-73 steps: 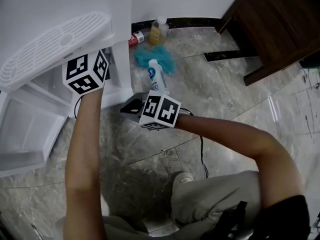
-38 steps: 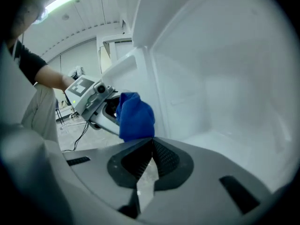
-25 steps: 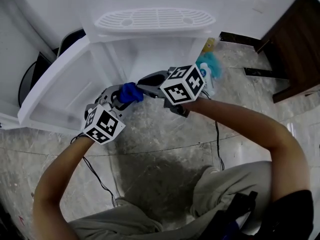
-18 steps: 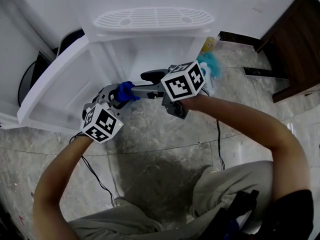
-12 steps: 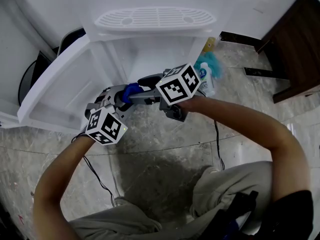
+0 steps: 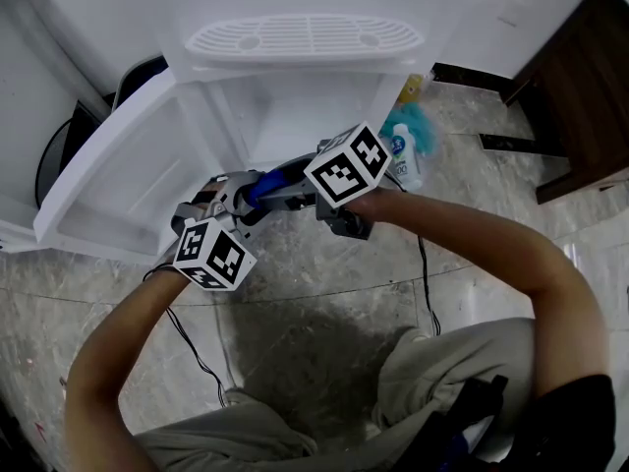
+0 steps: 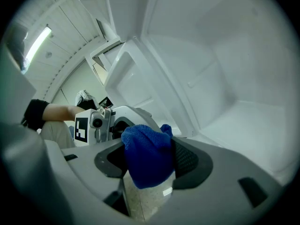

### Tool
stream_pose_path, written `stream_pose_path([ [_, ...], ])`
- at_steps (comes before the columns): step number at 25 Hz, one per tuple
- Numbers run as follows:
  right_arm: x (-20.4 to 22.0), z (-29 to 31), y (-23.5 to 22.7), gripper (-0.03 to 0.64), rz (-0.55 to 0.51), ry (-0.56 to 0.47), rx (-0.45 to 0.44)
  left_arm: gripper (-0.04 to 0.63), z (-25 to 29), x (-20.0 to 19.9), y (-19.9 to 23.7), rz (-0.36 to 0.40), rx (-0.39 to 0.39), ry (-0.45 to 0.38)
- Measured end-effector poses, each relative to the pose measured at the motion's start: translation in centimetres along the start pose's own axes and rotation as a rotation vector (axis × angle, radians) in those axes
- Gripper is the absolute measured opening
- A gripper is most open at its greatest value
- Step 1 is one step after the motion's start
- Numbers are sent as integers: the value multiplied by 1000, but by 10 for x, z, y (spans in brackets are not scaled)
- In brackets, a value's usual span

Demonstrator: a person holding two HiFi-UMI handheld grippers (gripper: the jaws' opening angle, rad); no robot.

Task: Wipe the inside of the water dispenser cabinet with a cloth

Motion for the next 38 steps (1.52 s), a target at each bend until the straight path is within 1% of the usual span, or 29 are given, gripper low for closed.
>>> stream_pose_path([
  [5,-2,-1,0,184,-31,24,12,157,1,0,0,6,-1,-5],
  [11,-5,-3,-2,155,-53,29,15,183,2,1,1,-19,-34,-27],
  [15,-6,-6,-5,141,-49,31,14,201,3,1,2,-73,-44,-50],
  [18,-9,-12,-11,127,-32,19,36,229,0,5,8,-119,-70,-54],
  [21,-12,-19,-17,120,-11,1,50,229,-6,11,12,-140,-94,-44],
  [23,-15,-23,-19,117,-25,-9,68,227,-7,14,14,-157,-107,-31],
  [27,-18,-28,-25,112,-24,-29,100,225,-12,24,19,-238,-144,-12],
  [29,-22,-34,-30,110,-35,-47,140,221,-16,28,20,-269,-162,-3],
  [32,-28,-42,-40,110,-56,-83,210,140,-22,33,24,-314,-206,4],
  [34,-34,-48,-44,110,-78,-111,260,47,-26,32,29,-348,-241,1],
  [35,-36,-49,-45,110,-90,-124,277,15,-27,31,32,-369,-250,0],
  [38,-39,-47,-46,110,-120,-144,298,8,-28,34,34,-430,-244,-8],
])
Point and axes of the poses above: the fingertips, and each gripper's own axes: z forward along the fingers, y to its left, x out of its underside, the point moved 10 cm from there along -z, backward along the fingers, and after that the axes turned 9 degrees about -y, right-handed, at the moved point
